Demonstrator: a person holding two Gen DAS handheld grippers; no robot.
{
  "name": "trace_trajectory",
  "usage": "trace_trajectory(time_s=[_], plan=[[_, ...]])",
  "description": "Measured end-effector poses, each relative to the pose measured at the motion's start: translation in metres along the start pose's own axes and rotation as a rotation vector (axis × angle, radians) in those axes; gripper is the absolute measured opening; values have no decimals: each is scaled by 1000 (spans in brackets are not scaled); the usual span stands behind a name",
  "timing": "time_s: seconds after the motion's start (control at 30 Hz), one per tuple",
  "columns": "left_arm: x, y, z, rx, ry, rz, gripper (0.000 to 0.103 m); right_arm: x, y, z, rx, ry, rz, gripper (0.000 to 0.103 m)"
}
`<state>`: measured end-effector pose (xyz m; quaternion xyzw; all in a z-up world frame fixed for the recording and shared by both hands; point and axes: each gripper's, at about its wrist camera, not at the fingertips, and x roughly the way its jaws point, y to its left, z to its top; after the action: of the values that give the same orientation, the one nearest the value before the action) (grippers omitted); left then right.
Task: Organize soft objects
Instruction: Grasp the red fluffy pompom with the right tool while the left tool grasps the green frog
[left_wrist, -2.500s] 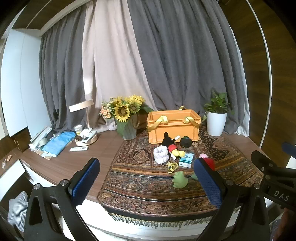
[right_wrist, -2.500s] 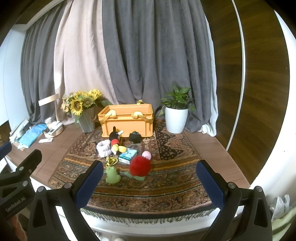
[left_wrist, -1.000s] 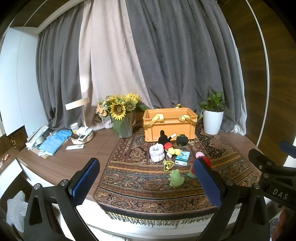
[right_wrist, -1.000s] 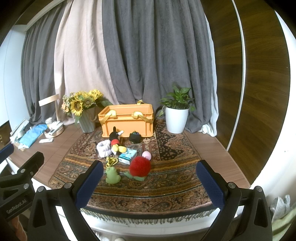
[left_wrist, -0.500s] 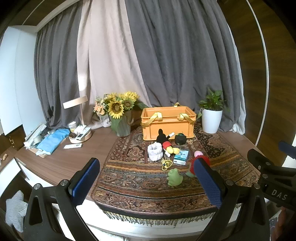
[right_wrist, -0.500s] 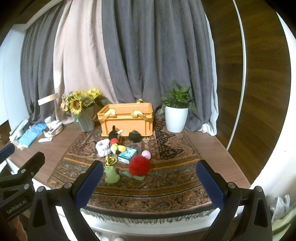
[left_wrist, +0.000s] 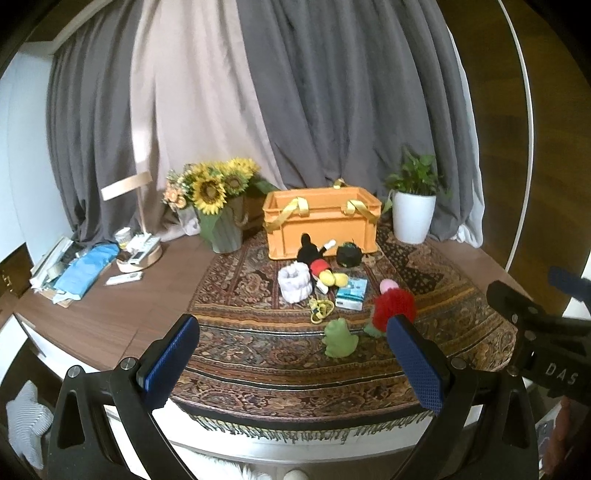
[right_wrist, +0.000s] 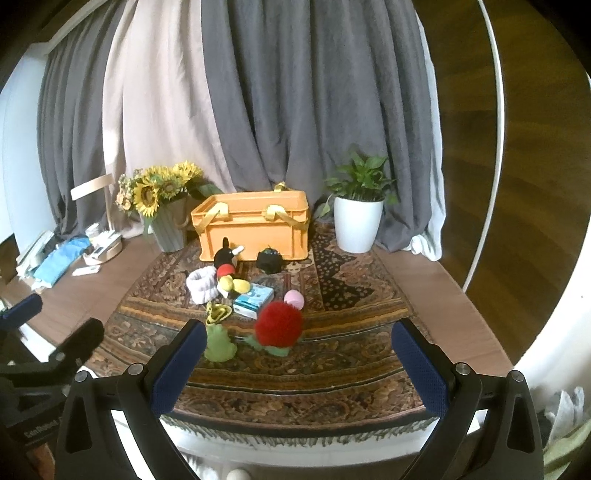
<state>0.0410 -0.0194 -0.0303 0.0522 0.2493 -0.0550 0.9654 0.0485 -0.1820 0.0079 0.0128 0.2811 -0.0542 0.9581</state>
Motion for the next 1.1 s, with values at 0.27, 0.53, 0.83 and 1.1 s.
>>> trace_trajectory(time_s=[0.27,0.53,0.83,1.1], plan=[[55,-3,-12,35,66,-49,103,53,2,-6,13,83,29,101],[120,5,-11,-25,194,-142,97,122,6,-2,64,189,43,101],[183,5,-11,-29,307,-256,84,178,16,-6,94,281,26,96],[206,-5,-15,-79,377,-260,76,216,10,-10,70,364,84,89]])
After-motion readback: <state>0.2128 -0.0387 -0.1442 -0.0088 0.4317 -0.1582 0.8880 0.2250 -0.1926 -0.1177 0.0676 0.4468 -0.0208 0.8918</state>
